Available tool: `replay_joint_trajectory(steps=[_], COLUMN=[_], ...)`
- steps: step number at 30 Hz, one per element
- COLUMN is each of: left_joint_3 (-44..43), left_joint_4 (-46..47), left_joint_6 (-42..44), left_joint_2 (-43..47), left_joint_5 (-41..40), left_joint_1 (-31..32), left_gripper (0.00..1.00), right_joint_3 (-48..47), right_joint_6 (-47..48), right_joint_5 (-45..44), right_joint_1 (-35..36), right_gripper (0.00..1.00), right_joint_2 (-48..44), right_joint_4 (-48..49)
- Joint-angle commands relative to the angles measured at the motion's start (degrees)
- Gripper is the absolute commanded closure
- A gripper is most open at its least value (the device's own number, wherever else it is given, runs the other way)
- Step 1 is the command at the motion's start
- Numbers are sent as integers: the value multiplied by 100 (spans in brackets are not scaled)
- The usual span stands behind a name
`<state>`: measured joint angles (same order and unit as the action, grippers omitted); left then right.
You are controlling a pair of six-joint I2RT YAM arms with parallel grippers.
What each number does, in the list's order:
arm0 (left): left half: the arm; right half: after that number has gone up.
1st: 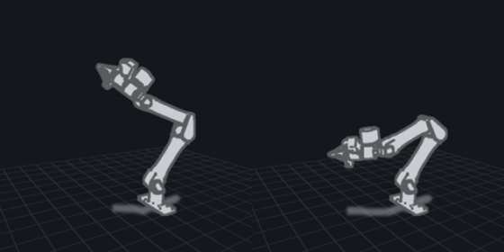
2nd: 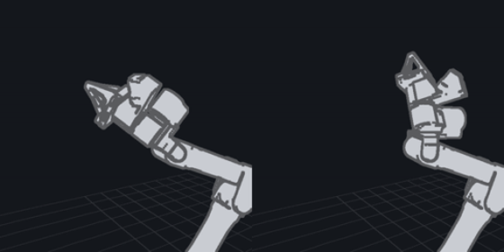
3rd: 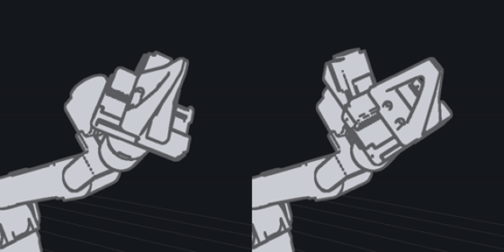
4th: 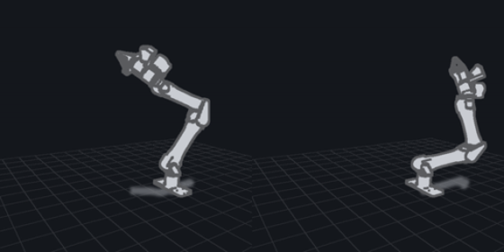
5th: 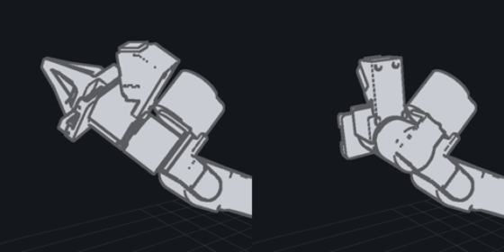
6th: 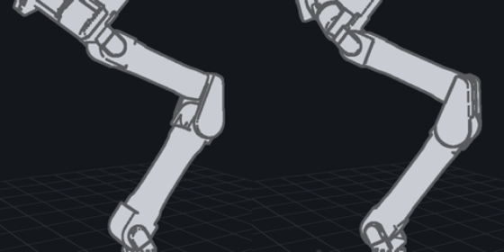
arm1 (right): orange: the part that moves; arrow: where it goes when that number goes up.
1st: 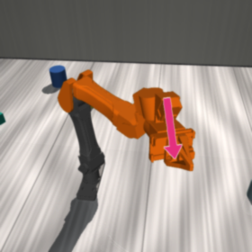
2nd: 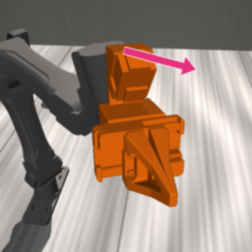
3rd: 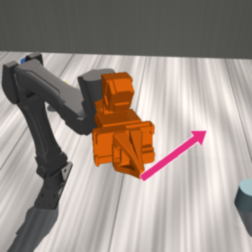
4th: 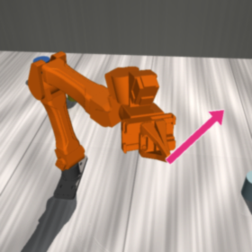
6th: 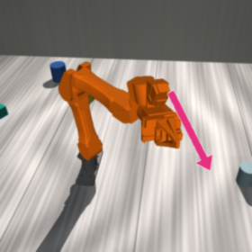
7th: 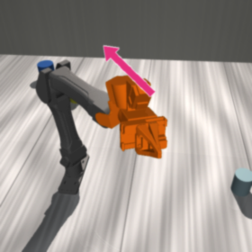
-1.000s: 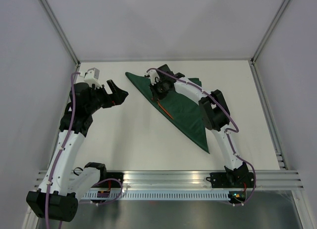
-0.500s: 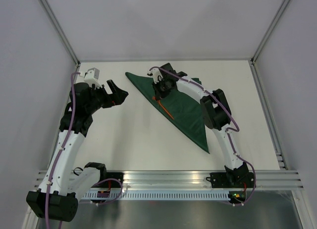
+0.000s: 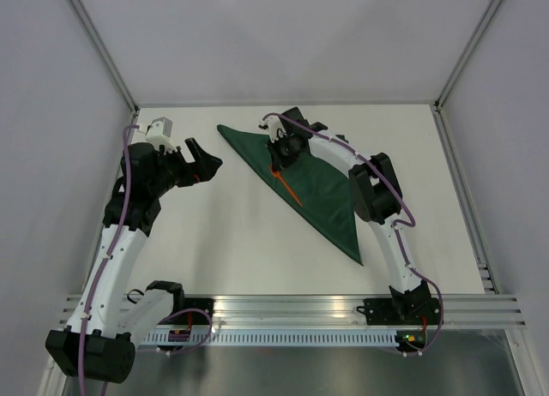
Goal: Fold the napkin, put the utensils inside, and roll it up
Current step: Place the utensil onto the napkin
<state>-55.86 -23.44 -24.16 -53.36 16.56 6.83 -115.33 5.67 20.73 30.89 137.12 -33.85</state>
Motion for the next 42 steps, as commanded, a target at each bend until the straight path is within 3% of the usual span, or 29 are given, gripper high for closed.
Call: replay_joint_trajectory(steps=[1, 21, 42], left_joint_3=[-40, -31, -22], left_joint_4=[138, 164, 182], left_joint_6=[-80, -115, -124], left_joint_2=[-25, -43, -51], left_joint_5=[23, 102, 111], left_joint_1=[-24, -24, -33], left_gripper=[1, 1, 1], right_joint_3=[-157, 960, 1276], right_joint_6=[13, 92, 276], right_joint_5=[1, -518, -623], right_joint_1=[13, 4, 250], right_gripper=[89, 68, 68], right_joint_2=[8, -853, -977], right_joint_4=[27, 291, 299])
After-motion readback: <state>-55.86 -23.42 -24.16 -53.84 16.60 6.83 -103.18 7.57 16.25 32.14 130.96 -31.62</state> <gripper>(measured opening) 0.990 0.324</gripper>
